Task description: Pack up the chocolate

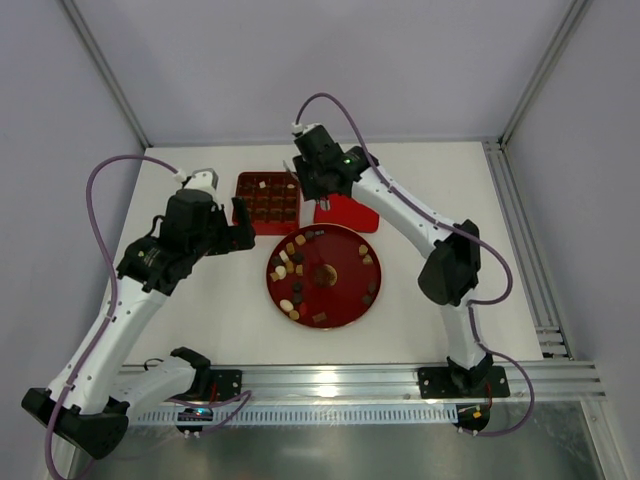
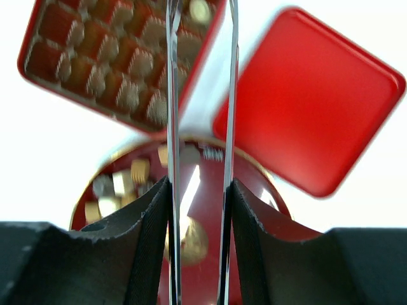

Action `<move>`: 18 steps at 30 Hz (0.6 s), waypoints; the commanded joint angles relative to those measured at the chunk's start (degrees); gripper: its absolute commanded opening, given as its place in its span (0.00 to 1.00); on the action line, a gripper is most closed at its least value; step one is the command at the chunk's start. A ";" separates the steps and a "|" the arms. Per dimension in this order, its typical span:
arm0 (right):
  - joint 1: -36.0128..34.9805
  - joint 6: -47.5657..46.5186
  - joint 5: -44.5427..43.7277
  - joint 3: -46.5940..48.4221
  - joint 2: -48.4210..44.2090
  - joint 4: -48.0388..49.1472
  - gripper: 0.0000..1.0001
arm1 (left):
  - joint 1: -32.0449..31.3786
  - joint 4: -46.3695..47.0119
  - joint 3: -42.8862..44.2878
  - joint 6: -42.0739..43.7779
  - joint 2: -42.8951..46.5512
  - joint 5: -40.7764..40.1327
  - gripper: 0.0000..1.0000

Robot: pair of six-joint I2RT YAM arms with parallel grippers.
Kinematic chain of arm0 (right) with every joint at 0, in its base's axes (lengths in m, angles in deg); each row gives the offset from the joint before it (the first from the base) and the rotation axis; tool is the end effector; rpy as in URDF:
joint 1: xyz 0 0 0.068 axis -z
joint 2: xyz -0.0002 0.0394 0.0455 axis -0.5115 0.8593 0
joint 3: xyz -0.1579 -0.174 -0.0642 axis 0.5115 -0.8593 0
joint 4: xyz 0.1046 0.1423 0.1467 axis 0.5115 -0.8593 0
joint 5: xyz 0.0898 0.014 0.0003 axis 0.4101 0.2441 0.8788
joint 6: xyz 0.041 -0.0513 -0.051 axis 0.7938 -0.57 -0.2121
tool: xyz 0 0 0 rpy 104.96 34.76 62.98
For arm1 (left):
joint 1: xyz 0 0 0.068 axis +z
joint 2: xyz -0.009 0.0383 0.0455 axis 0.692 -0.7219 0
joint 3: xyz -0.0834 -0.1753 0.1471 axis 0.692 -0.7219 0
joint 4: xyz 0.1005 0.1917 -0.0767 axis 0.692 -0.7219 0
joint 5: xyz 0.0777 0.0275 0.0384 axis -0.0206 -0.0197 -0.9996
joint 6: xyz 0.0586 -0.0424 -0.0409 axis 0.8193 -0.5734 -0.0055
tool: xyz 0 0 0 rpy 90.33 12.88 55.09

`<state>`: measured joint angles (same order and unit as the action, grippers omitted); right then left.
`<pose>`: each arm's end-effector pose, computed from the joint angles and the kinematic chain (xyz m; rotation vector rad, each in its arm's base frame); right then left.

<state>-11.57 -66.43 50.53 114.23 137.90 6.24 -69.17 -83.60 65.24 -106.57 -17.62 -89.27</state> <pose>0.3453 0.2924 0.2769 -0.4736 2.3077 0.2102 0.1878 -0.0745 0.3198 -0.1486 2.2270 -0.3084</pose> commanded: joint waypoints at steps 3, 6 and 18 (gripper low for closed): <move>-2.49 2.96 -1.50 -14.00 -19.88 -0.46 0.43 | 0.07 -0.03 2.52 0.09 0.13 -1.53 1.00; -7.67 5.59 -4.04 -24.38 -28.48 -1.95 0.43 | 0.07 -0.12 2.79 0.00 0.48 -1.89 1.00; -27.54 23.17 -5.29 -51.20 -45.92 -7.93 0.43 | 0.07 -0.64 2.52 -1.32 1.18 -2.07 1.00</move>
<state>-37.23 -49.40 47.12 64.83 94.03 -0.51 -69.17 -84.10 66.27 -107.10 -17.47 -90.36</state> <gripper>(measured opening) 0.432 0.996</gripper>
